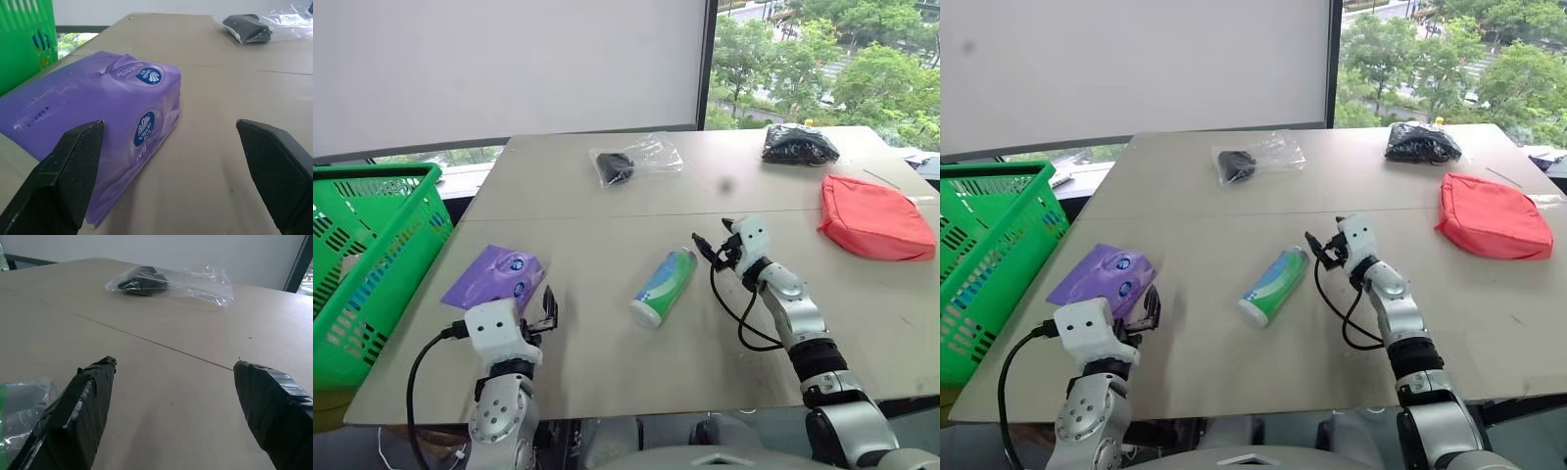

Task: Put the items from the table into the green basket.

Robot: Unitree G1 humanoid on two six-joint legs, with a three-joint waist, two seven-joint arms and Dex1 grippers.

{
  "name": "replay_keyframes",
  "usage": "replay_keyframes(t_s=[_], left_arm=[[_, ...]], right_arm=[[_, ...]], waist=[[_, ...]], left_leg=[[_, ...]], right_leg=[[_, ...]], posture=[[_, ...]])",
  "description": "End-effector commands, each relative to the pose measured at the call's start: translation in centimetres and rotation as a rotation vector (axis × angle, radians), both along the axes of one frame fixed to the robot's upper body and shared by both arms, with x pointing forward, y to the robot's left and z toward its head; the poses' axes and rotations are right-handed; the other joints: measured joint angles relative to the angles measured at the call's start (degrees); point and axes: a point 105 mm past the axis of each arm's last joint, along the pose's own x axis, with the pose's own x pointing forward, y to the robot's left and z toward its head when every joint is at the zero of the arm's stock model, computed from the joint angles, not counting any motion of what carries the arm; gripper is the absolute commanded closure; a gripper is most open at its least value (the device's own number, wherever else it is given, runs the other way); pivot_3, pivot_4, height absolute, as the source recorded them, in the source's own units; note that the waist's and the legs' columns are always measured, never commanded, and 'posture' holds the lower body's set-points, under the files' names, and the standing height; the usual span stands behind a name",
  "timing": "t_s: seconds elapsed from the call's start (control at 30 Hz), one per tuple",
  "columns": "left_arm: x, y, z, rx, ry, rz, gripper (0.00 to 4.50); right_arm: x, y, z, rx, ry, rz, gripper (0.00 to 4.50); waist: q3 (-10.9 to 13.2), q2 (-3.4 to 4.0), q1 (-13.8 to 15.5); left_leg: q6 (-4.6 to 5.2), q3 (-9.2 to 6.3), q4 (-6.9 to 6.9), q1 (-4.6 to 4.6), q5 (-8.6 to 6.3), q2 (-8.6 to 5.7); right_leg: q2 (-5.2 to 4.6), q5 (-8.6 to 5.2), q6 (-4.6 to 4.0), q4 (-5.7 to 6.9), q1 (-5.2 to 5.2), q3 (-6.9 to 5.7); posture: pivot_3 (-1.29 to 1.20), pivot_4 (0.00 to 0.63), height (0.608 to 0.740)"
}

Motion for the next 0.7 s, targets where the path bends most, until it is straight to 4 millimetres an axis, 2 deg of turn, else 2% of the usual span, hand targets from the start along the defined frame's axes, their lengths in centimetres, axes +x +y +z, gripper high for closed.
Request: replay_keyframes(t_s=[0.03, 0.37, 0.7], left_arm=[[0.0, 0.0, 1.8, 0.033, -0.069, 0.007, 0.06], [0.6, 0.7, 1.9, 0.046, -0.073, -0.01, 0.06], [1.0, 0.1, 1.7, 0.043, -0.071, -0.049, 0.06]], right_arm=[[0.5, 0.7, 2.1, 0.01, -0.076, 0.024, 0.36], [0.3, 0.2, 2.0, -0.005, -0.09, 0.012, 0.36], [-0.2, -0.4, 2.0, -0.004, -0.093, -0.01, 0.36]], waist=[[0.0, -0.01, 0.0], [0.01, -0.06, 0.19], [0.02, -0.04, -0.25]], left_leg=[[0.0, 0.04, 0.0, -0.01, 0.0, -0.01], [-0.01, 0.27, -0.01, -0.04, -0.01, -0.07], [-0.01, 0.22, -0.13, 0.13, -0.01, 0.0]], right_leg=[[-0.02, 0.0, 0.0, -0.03, 0.0, 0.02], [-0.19, 0.02, 0.05, -0.22, -0.02, 0.14], [-0.05, 0.0, 0.01, -0.12, -0.01, 0.14]], posture=[[0.28, 0.0, 0.74], [0.23, 0.0, 0.74], [0.2, 0.0, 0.74]])
